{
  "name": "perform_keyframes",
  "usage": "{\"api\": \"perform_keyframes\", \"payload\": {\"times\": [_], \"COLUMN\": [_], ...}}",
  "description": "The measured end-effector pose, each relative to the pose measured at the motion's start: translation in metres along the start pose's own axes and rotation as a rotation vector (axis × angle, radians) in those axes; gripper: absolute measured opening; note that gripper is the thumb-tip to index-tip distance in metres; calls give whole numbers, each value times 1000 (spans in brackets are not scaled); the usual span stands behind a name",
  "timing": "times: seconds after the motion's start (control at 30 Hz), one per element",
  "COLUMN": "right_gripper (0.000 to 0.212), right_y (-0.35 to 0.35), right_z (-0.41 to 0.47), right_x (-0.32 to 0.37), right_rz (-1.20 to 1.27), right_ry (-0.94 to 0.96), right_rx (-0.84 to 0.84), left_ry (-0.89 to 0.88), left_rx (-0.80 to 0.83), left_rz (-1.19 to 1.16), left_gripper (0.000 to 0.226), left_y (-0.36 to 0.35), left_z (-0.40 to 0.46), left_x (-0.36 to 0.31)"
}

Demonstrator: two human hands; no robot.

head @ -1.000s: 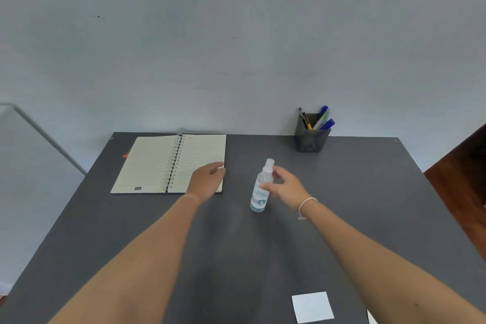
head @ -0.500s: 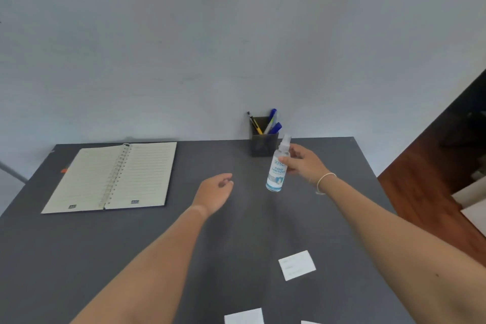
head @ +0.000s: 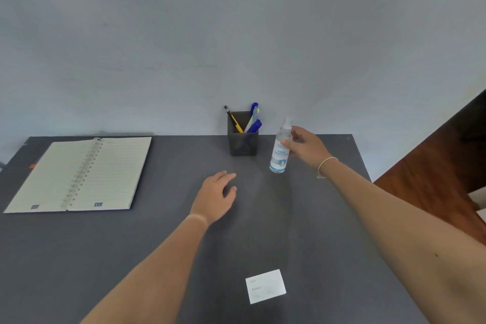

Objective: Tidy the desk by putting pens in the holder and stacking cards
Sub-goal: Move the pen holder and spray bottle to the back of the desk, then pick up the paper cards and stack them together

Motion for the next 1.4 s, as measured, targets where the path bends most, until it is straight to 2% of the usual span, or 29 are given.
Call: {"api": "perform_keyframes", "payload": {"times": [0.47,1.1,1.4], "right_gripper": [35,40,50], "right_y": [8,-8,-4], "right_z": [54,65,59], "right_x": [7,3,3], "right_rz": [-55,-10,28], "right_ry": [90,133,136], "right_rx": [-66,-46,-60], "left_ry": [-121,-150,-136], "left_rx": [12,-20,45], "left_rz": [260,294,311], "left_gripper": [48,49,50], "left_y": [-25,-32,-31], "left_z": [14,9,11], "left_x": [8,16,15]}}
Point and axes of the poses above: each hand's wrist, its own z-axis towards the middle knuckle, its own y-axis out of the back of the hand, x = y × z, the point moved 7 cm from there along z, towards the middle knuckle, and after that the axes turned 10 degrees about -y, right-handed, at the moved point
